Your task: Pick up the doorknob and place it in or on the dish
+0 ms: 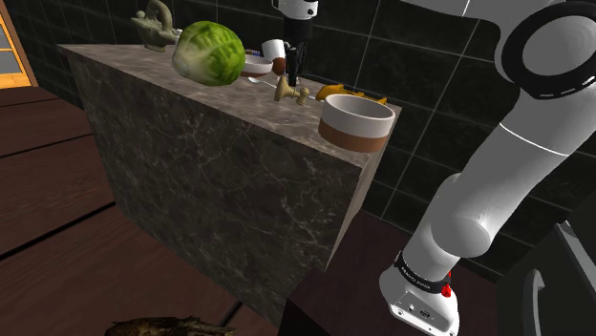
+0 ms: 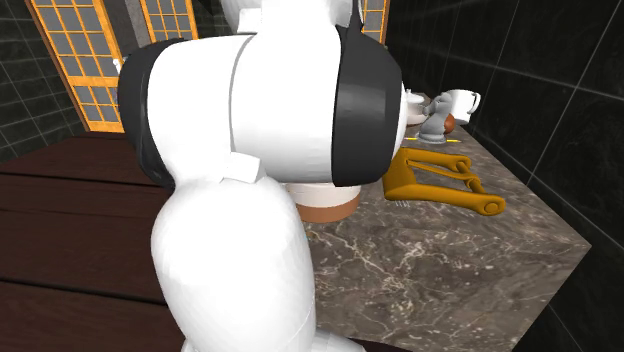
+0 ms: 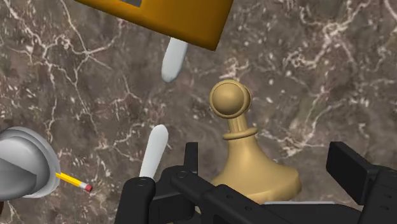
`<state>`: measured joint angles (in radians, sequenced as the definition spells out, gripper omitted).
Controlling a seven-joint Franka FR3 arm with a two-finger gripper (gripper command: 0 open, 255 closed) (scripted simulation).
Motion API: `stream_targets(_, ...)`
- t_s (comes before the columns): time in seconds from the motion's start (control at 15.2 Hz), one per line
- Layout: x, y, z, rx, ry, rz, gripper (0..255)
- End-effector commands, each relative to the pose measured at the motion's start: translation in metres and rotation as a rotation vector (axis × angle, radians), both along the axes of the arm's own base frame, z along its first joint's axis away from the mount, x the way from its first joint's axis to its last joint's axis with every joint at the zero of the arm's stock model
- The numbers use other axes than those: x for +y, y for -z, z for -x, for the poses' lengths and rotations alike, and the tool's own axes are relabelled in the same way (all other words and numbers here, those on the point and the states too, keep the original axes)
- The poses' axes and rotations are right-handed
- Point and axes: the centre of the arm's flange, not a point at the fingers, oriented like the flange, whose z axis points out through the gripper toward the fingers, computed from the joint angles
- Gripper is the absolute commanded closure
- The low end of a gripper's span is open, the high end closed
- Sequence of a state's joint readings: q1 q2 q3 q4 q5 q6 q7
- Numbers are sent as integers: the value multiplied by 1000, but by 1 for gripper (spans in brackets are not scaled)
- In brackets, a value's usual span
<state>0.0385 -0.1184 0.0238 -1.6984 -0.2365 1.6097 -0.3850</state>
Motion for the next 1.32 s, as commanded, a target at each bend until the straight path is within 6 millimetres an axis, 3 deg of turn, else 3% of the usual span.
stream_targets(0.0, 1, 3, -14, 13, -20, 18, 0)
stream_targets(0.46, -9, 41, -16, 13, -20, 18, 0)
stream_targets(0.99, -9, 41, -16, 13, -20, 18, 0)
stream_targets(1.06, -9, 41, -16, 13, -20, 18, 255)
stream_targets(1.25, -9, 41, -16, 13, -20, 18, 255)
